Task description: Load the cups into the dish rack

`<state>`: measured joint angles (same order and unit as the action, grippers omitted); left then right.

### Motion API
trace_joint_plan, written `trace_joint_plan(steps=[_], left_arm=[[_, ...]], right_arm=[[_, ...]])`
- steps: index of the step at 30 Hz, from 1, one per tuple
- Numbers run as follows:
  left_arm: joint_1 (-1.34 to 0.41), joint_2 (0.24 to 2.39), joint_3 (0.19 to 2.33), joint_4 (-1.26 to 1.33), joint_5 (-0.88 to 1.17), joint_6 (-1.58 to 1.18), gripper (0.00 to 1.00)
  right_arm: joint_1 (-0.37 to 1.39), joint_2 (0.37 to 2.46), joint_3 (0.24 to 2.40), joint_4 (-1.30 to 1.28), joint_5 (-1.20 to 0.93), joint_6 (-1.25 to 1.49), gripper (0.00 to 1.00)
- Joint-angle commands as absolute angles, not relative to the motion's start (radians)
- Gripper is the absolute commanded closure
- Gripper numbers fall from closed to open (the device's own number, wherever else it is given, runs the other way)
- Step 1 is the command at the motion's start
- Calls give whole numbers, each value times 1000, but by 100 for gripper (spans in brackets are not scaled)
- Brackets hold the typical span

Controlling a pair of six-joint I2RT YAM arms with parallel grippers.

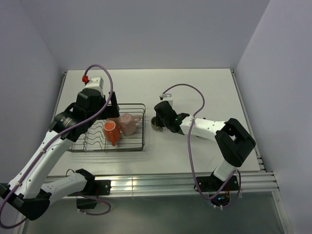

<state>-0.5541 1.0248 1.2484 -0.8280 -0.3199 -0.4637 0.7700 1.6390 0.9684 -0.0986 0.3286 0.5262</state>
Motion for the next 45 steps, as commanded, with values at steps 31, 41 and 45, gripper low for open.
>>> trace_joint_plan(steps=[31,41,45], left_arm=[[-557,1017,1215,-802,-341,-436,1],[-557,1019,1207,-799,-337,-433,1],[-557,1017,1204,-796,-334,-431,1]], right_arm=[[724,1623,968,-5,275,258,60],[687,1671,976,28,143,233,63],[683,1658,962,31,129,235,63]])
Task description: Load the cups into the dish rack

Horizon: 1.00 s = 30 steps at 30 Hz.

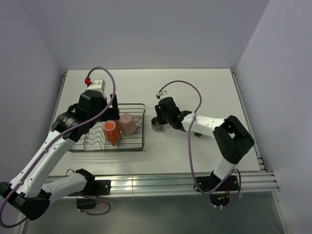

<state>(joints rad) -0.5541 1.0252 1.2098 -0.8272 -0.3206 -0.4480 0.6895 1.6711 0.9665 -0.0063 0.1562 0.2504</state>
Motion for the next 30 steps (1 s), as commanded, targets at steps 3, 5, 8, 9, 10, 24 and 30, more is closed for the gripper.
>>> trace_joint_plan(steps=[3,5,8,9,10,24,30], left_arm=[[-557,1016,1200,-793,-333,-433,1],[-557,1015,1198,-792,-331,-433,1],[-557,1019,1197,-792,-331,-431,1],[-557,1019,1198,-790,-331,-431,1],[-557,1019,1198,-792,-331,-431,1],[-558,1017,1193,-781,-324,-428,1],[-557,1003,1206,-755,-285,-411,1]], right_arm=[[680,1655,960,26,118,236,63],[678,1663,963,22,109,236,63],[680,1683,971,12,101,238,64],[678,1687,976,8,101,239,65],[678,1695,980,8,104,241,66],[557,1603,982,-104,-105,316,100],[467,1430,1071,-248,-351,373,100]])
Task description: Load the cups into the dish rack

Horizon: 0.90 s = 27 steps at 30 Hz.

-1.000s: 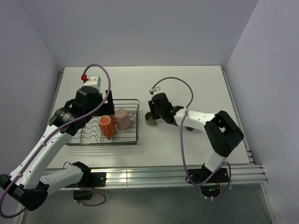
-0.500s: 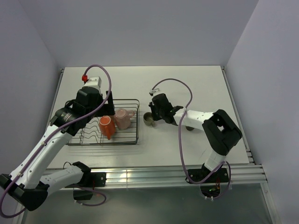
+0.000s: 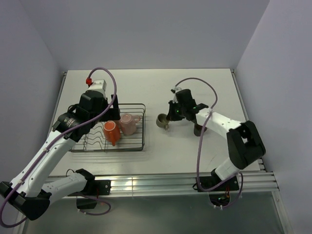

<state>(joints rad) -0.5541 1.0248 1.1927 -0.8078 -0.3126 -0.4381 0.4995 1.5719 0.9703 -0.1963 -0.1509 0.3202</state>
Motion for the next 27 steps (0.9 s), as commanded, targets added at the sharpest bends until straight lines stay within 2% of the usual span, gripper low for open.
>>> trace_joint_plan(steps=[1,5,8,13,14,15,20,23,27], left_arm=[[-558,999,1206,-746,-260,-408,1],[-558,959,1206,-669,-166,-385,1],[-558,943,1218,-620,-94,-370,1],[-558,904,1218,-500,23,-347,1],[-558,885,1212,-474,40,-342,1],[-558,876,1200,-436,70,-324,1],[-569,833,1143,-342,149,-272,1],[-594,816,1086,-299,152,-239,1],[-640,816,1071,-282,149,-198,1]], right_arm=[[456,1413,1080,-258,-388,385,100],[417,1353,1109,-264,-621,501,100],[417,1310,1080,-145,-819,680,100],[419,1282,956,332,-1020,1065,100],[420,1284,930,421,-1038,1247,100],[423,1298,879,619,-1072,1344,100],[437,1370,767,1140,-1077,1885,100],[452,1452,733,1546,-1046,2169,100],[479,1535,735,1686,-1008,2316,100]])
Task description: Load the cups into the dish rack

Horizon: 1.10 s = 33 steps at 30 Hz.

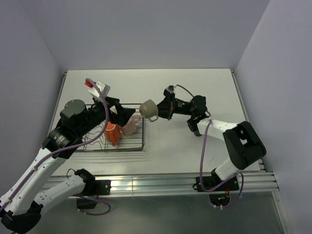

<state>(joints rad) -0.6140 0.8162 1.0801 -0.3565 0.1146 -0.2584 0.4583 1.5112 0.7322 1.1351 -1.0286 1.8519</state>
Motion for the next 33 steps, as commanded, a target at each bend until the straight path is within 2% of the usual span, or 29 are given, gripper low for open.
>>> trace_joint_plan(steps=[1,16,33], left_arm=[[-653,818,1071,-281,138,-195,1],[-676,856,1098,-253,258,-204,1],[-684,913,1101,-267,215,-186,1]], right_arm=[[480,1536,733,1674,-1000,2315,100],[528,1620,704,1763,-905,2367,100],[564,1618,721,1764,-851,2390,100]])
